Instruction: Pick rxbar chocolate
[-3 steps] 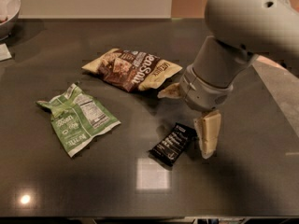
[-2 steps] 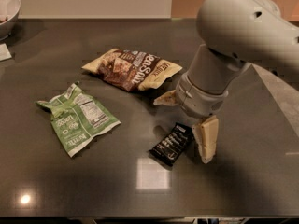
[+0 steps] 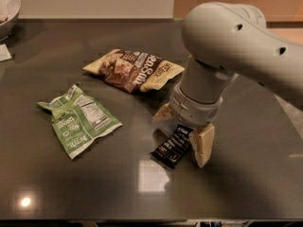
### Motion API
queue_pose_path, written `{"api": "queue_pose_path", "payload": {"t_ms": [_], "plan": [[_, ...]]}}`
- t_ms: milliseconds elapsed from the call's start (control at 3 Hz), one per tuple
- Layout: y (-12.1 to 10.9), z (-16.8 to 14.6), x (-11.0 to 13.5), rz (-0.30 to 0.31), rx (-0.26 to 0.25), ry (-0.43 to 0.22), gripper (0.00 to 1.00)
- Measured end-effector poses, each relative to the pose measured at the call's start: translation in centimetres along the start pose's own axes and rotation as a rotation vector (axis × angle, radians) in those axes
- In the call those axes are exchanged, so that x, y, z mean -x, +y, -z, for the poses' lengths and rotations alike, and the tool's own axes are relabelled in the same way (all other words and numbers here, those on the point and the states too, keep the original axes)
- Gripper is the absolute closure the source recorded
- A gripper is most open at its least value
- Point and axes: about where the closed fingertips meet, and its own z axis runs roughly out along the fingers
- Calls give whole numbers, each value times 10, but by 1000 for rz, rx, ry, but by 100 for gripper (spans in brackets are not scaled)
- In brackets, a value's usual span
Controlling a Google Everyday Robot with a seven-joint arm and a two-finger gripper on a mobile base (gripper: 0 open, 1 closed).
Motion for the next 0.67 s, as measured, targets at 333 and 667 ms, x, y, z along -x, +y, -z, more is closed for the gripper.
{"api": "queue_pose_path", "payload": {"t_ms": [333,667], "plan": [[4,-5,0,35,26,24,41],[5,-2,0,38,29,27,64]]}}
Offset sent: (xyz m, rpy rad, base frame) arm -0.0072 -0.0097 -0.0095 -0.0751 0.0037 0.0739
